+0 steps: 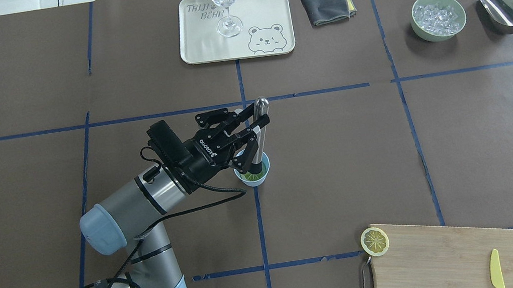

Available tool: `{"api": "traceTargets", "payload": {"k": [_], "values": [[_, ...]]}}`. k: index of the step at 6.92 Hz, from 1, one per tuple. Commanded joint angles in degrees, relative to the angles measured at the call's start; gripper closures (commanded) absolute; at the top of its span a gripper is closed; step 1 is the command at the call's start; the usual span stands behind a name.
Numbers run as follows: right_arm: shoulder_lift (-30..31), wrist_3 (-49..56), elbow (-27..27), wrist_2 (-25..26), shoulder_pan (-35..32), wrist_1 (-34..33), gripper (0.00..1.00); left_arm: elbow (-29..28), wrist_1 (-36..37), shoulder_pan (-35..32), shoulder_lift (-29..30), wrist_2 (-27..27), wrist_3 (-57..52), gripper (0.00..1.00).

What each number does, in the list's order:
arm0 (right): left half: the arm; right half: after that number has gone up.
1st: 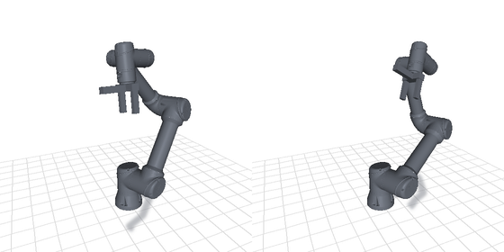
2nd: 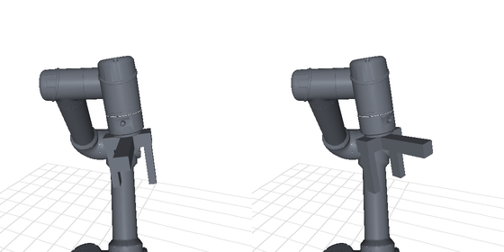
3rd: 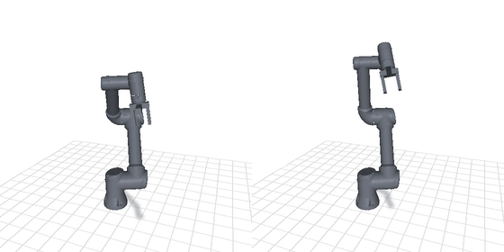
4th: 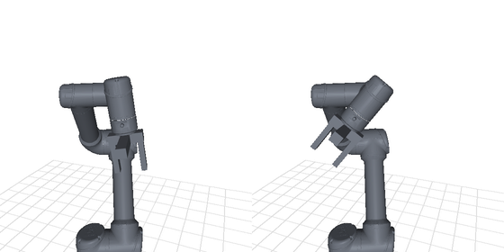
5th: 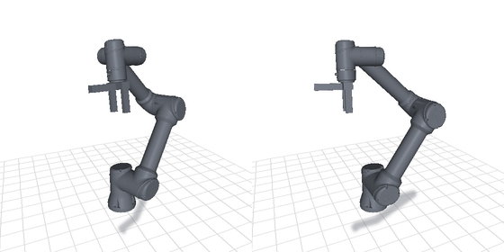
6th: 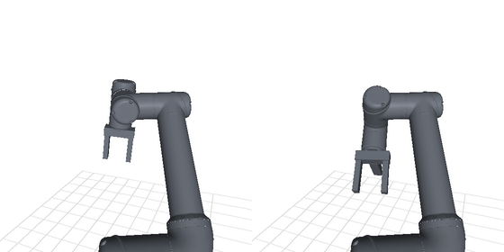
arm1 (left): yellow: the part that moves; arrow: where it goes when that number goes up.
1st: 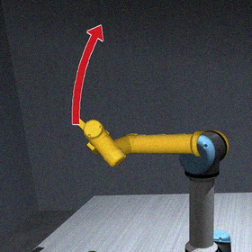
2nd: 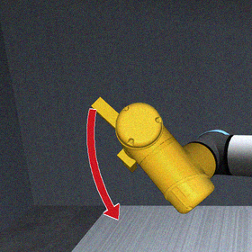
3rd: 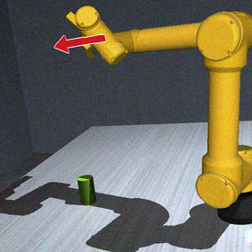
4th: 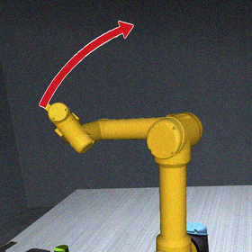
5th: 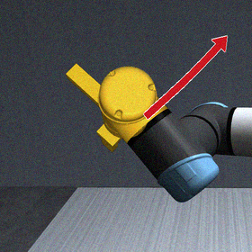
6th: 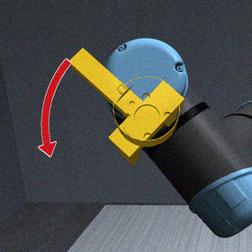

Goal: Squeeze lemon into cup
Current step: 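Stir the cup contents with the rod held in the left gripper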

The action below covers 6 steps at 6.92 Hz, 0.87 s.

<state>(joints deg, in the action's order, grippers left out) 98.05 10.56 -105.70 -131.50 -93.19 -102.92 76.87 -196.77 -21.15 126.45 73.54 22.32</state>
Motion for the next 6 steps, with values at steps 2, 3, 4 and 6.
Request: {"api": "traceTargets", "payload": {"k": [2, 3, 4, 6], "values": [[-0.1, -0.3, 1.1, -0.2, 0.0, 0.0, 0.0, 3.3, 4.0, -5.9, -0.7, 4.5, 0.7, 1.0], [-0.1, -0.3, 1.0, -0.2, 0.0, 0.0, 0.0, 7.1, 11.5, -7.5, -0.9, 7.2, 1.0, 1.0], [0.1, -0.2, 1.0, -0.3, 0.0, 0.0, 0.0, 11.2, 20.0, -8.7, -4.0, 9.7, 3.0, 1.0], [0.1, -0.3, 1.1, -0.2, 0.0, 0.0, 0.0, 22.8, 42.4, -17.2, -10.5, 24.3, 3.1, 1.0]]}}
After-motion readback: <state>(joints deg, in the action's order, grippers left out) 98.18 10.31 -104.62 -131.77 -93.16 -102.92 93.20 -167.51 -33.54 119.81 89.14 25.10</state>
